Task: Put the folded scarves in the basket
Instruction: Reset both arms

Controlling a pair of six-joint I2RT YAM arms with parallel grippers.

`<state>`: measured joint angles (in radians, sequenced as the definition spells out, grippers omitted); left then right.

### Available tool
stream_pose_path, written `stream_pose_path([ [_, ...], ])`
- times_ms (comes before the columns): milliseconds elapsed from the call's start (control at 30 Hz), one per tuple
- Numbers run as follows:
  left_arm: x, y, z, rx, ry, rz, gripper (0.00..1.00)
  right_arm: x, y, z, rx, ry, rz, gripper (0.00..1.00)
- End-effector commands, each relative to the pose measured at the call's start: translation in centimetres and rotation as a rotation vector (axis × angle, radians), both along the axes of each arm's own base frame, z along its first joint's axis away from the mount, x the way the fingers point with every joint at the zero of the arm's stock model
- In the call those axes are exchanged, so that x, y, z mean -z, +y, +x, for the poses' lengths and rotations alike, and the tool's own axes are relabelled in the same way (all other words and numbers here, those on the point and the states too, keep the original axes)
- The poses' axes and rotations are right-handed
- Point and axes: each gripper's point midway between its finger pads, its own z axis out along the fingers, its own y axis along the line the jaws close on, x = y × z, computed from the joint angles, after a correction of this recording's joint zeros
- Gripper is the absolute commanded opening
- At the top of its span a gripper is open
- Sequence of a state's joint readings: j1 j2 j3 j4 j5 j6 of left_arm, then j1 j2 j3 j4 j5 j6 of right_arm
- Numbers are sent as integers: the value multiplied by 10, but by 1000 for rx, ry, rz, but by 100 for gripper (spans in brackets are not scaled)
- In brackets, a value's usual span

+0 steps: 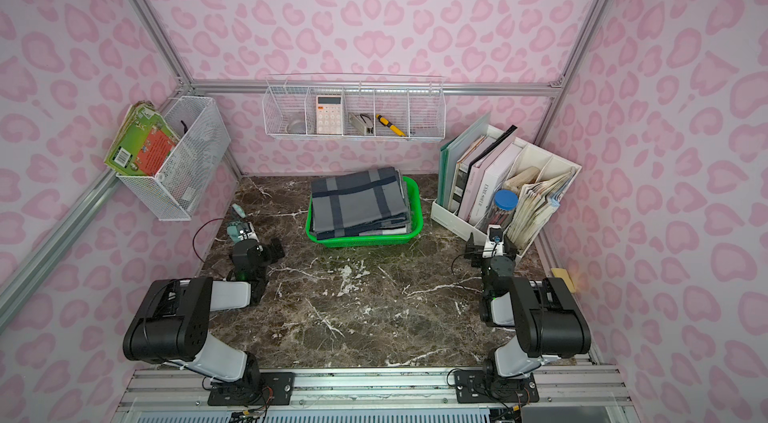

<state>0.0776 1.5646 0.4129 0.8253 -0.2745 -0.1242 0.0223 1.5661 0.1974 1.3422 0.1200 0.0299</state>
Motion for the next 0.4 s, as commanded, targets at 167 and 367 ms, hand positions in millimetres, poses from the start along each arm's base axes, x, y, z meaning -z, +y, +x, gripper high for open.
stream_pose_path([
  [167, -7, 0, 4, 4, -31, -1, 99, -7, 1, 1, -5, -31, 5, 99],
  [367, -7, 0, 4, 4, -31, -1, 99, -8, 1, 0, -5, -33, 3, 99],
])
